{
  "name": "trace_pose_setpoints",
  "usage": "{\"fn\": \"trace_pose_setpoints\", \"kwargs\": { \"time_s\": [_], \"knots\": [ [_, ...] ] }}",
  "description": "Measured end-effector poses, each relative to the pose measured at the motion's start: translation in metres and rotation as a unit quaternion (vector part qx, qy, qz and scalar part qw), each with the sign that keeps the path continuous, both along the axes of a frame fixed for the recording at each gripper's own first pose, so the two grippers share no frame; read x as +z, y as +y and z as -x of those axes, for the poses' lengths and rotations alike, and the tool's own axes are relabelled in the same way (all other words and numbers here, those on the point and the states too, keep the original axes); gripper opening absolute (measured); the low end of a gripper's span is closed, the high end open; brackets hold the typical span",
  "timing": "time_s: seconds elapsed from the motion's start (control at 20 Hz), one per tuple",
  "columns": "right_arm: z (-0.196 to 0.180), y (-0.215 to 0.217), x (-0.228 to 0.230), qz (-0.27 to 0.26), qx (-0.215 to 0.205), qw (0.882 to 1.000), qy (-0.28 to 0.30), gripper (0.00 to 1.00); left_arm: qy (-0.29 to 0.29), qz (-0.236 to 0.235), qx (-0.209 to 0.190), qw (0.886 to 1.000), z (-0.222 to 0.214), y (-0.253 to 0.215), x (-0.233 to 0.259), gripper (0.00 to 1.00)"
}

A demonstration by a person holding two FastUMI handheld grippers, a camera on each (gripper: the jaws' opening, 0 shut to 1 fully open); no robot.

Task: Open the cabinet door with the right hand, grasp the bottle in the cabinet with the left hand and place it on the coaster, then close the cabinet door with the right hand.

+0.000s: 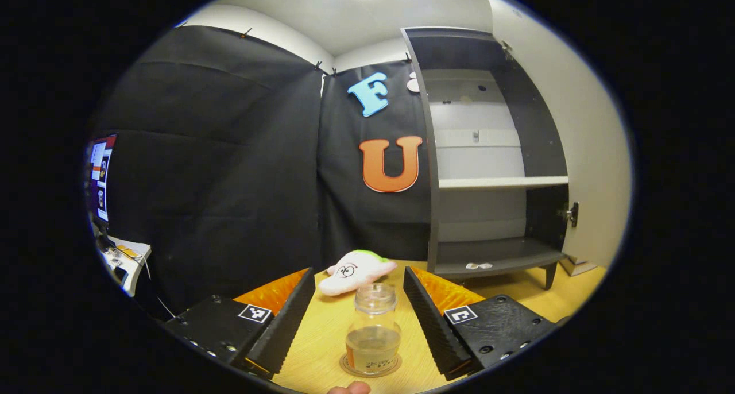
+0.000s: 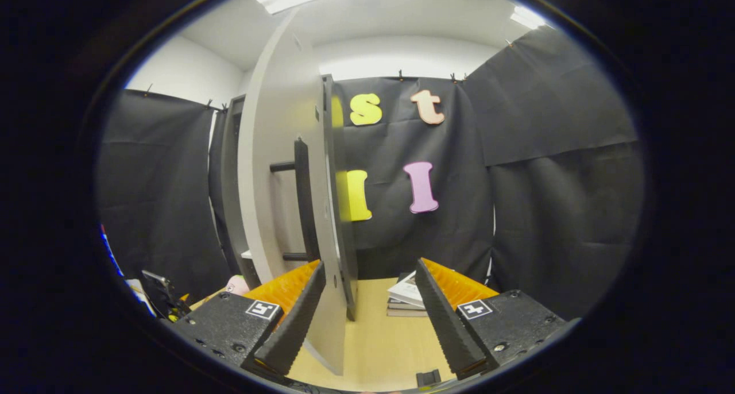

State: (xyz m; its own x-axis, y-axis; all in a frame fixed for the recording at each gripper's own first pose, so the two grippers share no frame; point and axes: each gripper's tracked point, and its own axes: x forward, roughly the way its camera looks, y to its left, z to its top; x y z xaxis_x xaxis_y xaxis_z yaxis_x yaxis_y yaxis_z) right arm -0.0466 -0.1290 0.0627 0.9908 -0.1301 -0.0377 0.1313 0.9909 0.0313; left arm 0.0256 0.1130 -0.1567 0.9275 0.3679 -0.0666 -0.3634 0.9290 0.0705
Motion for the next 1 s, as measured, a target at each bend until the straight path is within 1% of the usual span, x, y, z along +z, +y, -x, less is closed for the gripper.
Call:
{"fn": "trace_pose_setpoints", "kwargs": {
  "time_s": [0.2, 0.35, 0.5, 0.65, 0.8, 0.9, 1.0],
  "knots": [
    [-0.002, -0.009, -0.008, 0.012, -0.018, 1.0, -0.001, 0.98, 0.011, 0.006, -0.032, 0.999, -0.005, -0.02, 0.028, 0.93],
    [-0.006, -0.006, -0.01, 0.008, -0.011, 1.0, -0.006, 0.97, 0.011, 0.018, -0.062, 0.998, -0.003, -0.038, 0.053, 0.93],
    [-0.005, -0.007, -0.011, 0.005, -0.011, 1.0, -0.011, 0.97, 0.011, 0.003, -0.085, 0.996, 0.001, -0.051, 0.08, 0.93],
    [-0.004, -0.015, -0.012, 0.027, -0.027, 0.999, -0.011, 0.98, 0.011, 0.005, -0.11, 0.994, 0.007, -0.072, 0.105, 0.93],
    [-0.007, -0.02, -0.013, 0.04, -0.032, 0.999, -0.012, 0.98, 0.005, 0.005, -0.13, 0.991, 0.009, -0.086, 0.126, 0.93],
    [-0.012, -0.024, -0.012, 0.029, -0.031, 0.999, -0.015, 0.98, -0.003, 0.0, -0.142, 0.99, 0.01, -0.093, 0.136, 0.93],
    [-0.015, -0.027, -0.007, 0.015, -0.026, 0.999, -0.021, 0.98, -0.006, -0.006, -0.142, 0.99, 0.013, -0.096, 0.141, 0.93]
  ]
}}
